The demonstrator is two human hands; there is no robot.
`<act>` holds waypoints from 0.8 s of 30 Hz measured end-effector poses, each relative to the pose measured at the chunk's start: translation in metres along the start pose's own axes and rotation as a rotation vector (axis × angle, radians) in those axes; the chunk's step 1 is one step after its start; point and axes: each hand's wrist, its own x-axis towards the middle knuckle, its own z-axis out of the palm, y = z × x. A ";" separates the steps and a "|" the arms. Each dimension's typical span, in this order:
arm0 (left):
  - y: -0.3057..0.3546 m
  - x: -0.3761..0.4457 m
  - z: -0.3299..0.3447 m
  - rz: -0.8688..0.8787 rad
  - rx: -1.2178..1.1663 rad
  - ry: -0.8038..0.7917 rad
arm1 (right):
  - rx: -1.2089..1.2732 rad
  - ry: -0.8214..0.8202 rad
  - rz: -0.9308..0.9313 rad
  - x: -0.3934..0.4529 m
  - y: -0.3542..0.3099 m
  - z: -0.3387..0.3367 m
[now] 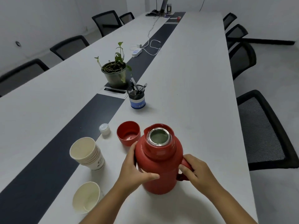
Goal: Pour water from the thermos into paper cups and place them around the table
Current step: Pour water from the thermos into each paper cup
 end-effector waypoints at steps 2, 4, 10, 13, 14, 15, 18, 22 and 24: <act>0.000 0.012 -0.001 -0.023 0.000 0.007 | 0.020 0.021 -0.018 0.014 0.002 -0.002; 0.000 0.022 0.000 -0.034 0.001 0.012 | 0.018 0.047 -0.043 0.026 0.006 -0.004; 0.001 0.045 0.006 -0.022 0.045 -0.026 | 0.070 0.050 -0.010 0.045 0.027 -0.005; 0.002 0.046 0.006 -0.015 0.057 -0.047 | 0.097 0.049 0.007 0.046 0.028 -0.003; 0.004 0.046 0.005 -0.018 0.068 -0.056 | 0.100 0.058 0.016 0.045 0.026 -0.003; 0.006 0.046 0.004 -0.024 0.085 -0.066 | 0.091 0.069 0.025 0.044 0.025 -0.003; 0.012 0.037 0.000 -0.047 0.115 -0.051 | 0.021 0.094 0.062 0.039 0.016 -0.003; 0.020 0.009 -0.021 -0.027 0.144 0.146 | -0.204 0.259 0.067 0.027 -0.001 0.005; 0.026 -0.006 -0.040 0.077 0.159 0.242 | -0.288 0.379 0.085 0.021 -0.014 0.012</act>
